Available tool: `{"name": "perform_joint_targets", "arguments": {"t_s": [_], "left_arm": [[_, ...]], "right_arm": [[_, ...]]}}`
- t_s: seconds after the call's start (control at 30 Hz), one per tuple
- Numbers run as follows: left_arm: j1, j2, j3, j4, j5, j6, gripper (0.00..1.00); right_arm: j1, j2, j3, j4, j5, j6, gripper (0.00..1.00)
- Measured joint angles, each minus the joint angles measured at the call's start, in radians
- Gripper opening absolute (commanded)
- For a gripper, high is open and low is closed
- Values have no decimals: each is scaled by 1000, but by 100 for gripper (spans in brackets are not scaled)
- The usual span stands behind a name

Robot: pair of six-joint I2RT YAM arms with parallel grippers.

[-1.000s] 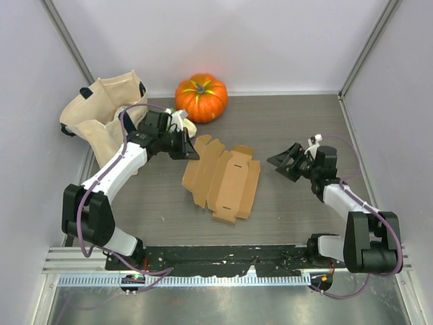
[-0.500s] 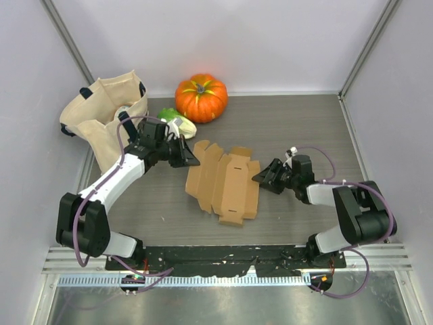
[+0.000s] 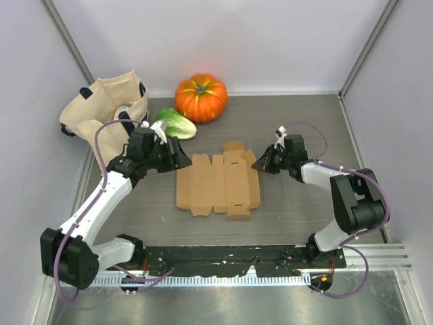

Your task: Fold the paper box

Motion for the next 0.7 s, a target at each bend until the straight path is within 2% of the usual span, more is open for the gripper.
{"name": "perform_joint_targets", "arguments": {"t_s": [0.1, 0.23, 0.43, 0.47, 0.53, 0.7], "left_arm": [[-4, -34, 18, -23, -43, 21, 57], [-46, 26, 89, -29, -57, 40, 59], [-156, 232, 287, 0, -38, 43, 44], [-162, 267, 319, 7, -24, 40, 39], [-163, 322, 364, 36, 5, 24, 37], [-160, 458, 470, 82, 63, -23, 17]], "right_arm": [[11, 2, 111, -109, 3, -104, 1], [49, 28, 265, -256, -8, -257, 1], [81, 71, 382, -376, -63, -395, 1], [83, 76, 393, -389, -74, -410, 1], [87, 78, 406, -411, -100, -436, 1], [114, 76, 435, -448, -146, -490, 1]]}}
